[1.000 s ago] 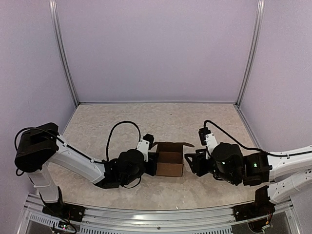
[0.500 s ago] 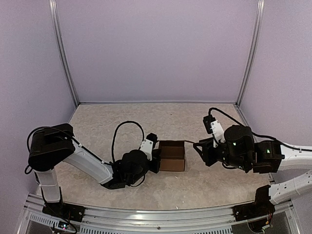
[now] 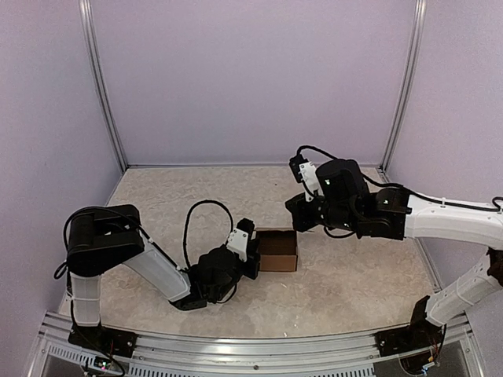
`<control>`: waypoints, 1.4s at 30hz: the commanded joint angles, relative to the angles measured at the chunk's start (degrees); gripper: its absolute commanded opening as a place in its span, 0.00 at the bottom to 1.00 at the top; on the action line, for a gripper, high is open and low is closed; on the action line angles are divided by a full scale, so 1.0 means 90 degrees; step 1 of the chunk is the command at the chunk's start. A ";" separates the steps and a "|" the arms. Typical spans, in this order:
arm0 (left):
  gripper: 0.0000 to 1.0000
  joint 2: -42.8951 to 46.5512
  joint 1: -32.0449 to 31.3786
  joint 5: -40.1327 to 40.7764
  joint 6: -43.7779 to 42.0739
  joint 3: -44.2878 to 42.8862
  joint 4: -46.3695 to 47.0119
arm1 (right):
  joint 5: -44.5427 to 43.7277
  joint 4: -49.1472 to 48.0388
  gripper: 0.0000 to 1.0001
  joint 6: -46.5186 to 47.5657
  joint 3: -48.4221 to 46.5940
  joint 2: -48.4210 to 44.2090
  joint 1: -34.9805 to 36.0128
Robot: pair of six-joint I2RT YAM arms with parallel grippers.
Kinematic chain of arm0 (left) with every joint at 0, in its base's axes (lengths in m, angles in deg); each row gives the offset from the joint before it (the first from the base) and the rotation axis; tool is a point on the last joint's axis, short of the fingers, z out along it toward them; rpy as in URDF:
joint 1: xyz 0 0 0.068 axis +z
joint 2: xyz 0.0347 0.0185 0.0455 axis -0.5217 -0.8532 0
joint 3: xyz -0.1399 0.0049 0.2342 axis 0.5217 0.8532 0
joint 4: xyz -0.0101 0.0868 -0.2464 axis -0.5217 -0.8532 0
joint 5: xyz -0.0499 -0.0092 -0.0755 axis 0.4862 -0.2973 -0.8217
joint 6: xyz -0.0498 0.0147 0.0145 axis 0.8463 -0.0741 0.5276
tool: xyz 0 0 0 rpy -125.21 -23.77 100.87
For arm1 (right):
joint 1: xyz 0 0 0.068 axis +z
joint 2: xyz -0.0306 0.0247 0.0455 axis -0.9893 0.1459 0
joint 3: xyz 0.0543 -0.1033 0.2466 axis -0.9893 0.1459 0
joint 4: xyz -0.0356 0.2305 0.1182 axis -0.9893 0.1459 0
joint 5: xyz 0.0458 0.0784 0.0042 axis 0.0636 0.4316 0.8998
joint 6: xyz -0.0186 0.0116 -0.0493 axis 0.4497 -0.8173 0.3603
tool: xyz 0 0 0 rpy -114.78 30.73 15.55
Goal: Fold the paper box
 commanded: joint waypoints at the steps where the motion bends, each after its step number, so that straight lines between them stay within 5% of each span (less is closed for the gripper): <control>1: 0.00 -0.0332 0.0003 -0.0085 -0.0157 -0.0035 -0.0378 | 0.0085 -0.0242 0.00 -0.0029 -0.0437 0.0644 -0.0109; 14: 0.13 -0.0419 -0.0082 -0.0145 -0.0129 -0.0072 -0.0501 | 0.0042 -0.0625 0.00 -0.0488 -0.0490 0.1818 -0.0175; 18: 0.35 -0.0326 -0.0138 -0.0088 -0.0049 0.0062 -0.0459 | -0.0051 -0.0735 0.00 -0.0608 -0.0302 0.1930 -0.0179; 29: 0.62 0.0634 -0.0315 -0.0381 0.0418 0.0848 -0.0203 | -0.0180 -0.1229 0.00 -0.0968 0.0475 0.1930 -0.0160; 42: 0.66 0.1367 -0.0337 -0.0915 0.0832 0.1094 -0.0724 | -0.0524 -0.1722 0.00 -0.1202 0.1043 0.2129 -0.0092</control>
